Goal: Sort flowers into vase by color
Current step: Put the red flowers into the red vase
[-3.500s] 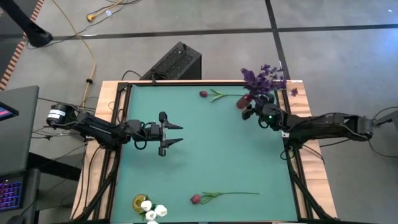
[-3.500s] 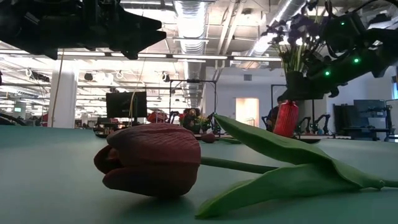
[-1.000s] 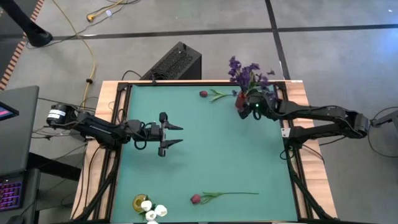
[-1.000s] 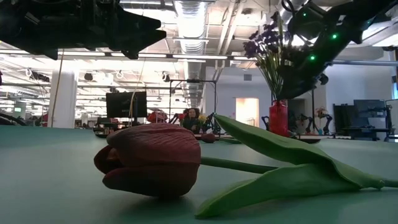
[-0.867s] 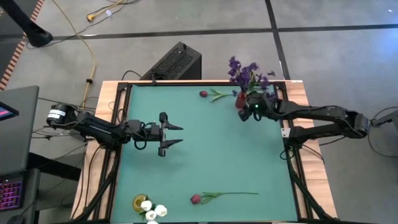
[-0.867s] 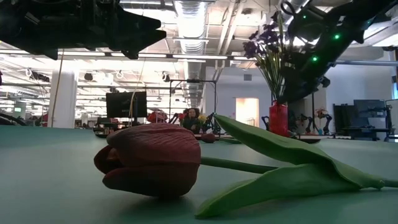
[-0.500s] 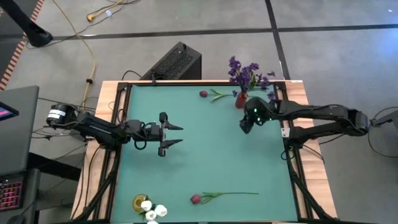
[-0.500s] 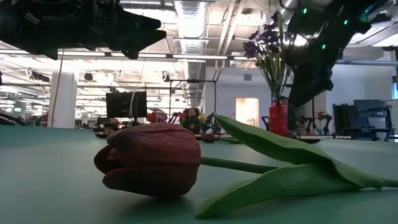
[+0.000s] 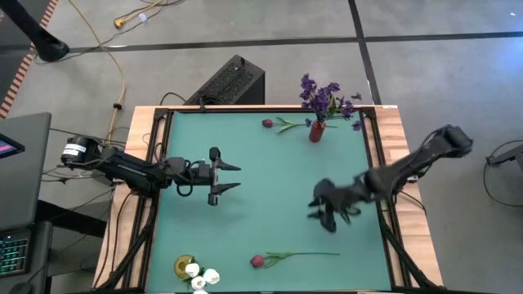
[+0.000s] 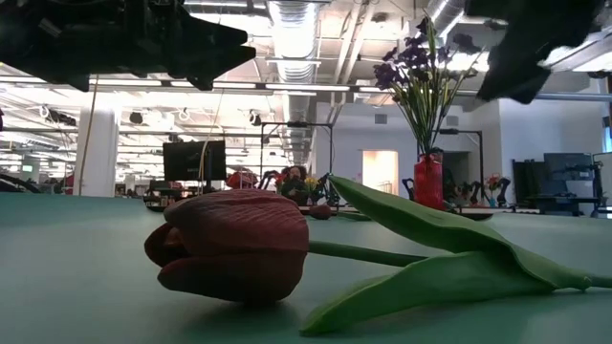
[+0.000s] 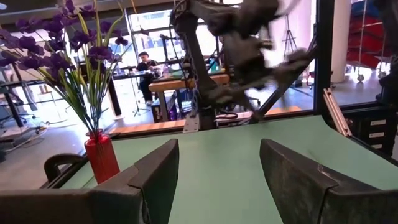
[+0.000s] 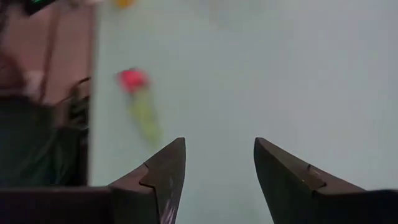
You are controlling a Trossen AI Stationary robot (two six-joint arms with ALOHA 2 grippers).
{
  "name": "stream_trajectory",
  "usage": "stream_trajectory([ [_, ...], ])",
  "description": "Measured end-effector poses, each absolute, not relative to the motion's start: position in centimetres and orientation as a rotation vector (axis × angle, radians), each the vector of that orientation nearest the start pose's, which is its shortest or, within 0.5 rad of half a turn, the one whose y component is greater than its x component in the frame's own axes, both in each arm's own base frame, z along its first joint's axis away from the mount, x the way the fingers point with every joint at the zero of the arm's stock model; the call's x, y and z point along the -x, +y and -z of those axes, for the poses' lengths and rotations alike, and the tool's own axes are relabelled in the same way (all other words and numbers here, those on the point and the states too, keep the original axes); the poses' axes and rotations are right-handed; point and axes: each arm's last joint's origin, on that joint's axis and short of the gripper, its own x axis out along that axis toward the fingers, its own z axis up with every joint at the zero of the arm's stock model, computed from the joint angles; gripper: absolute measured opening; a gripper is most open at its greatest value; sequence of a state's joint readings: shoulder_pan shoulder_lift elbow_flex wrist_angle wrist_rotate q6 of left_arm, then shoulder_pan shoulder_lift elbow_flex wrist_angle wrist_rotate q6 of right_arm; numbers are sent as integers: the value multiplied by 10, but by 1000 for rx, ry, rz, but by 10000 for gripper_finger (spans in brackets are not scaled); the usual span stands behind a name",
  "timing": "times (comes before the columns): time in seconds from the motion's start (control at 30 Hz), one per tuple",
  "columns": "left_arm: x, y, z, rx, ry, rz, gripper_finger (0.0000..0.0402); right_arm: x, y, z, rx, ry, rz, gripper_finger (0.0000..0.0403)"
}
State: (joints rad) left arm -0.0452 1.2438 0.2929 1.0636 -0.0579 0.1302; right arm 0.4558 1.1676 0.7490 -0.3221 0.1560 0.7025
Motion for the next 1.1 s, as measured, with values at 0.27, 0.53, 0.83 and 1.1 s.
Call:
stream_trajectory([
  [0.27, -226, -9, -203, -114, -99, -15, 215, -246, 175, -210, -338, 851, -143, 194],
  [0.53, -226, -9, -203, -99, -92, 10, 215, -282, 220, -193, -236, 1030, -127, 169],
  [0.83, -226, -11, -202, -81, -91, 64, 215, -301, 235, -165, -181, 1122, -76, 166],
  [1.1, -226, -11, -202, -82, -84, 64, 215, -304, 235, -150, -178, 1140, -17, 166],
])
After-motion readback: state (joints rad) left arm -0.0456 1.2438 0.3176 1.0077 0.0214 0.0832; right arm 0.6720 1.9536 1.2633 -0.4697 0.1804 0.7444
